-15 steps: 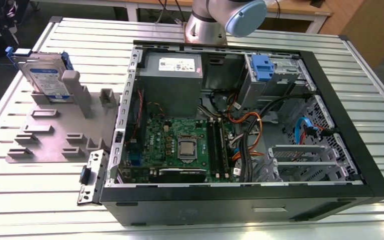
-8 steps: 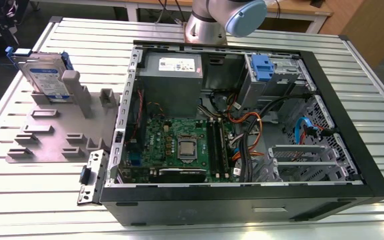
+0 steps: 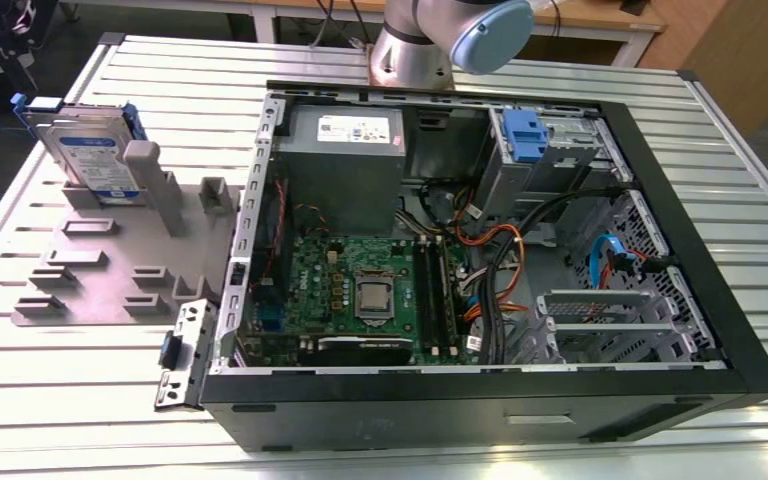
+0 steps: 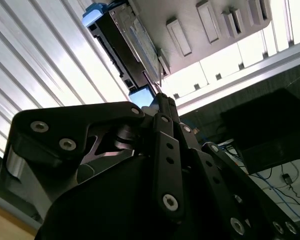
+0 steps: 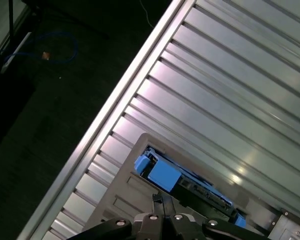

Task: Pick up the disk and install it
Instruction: 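Pick up the disk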

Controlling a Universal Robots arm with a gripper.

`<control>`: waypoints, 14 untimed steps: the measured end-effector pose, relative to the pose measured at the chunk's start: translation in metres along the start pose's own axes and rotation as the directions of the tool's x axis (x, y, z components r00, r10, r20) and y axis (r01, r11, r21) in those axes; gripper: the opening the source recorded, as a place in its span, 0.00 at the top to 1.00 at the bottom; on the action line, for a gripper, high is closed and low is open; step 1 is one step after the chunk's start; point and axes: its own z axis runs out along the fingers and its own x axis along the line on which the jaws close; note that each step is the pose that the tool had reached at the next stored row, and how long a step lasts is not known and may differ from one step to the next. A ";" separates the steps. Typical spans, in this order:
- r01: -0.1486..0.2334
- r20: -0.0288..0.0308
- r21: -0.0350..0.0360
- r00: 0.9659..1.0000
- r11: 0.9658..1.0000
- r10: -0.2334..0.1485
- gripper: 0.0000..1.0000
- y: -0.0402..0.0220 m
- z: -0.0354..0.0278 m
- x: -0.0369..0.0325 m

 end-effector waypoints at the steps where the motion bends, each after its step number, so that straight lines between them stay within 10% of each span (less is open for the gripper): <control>1: 0.003 0.000 0.000 1.000 1.000 -0.003 0.89 0.0000 0.0000 0.0000; 14: 0.050 -0.003 0.000 0.999 0.999 -0.050 0.89 0.0000 0.0000 0.0000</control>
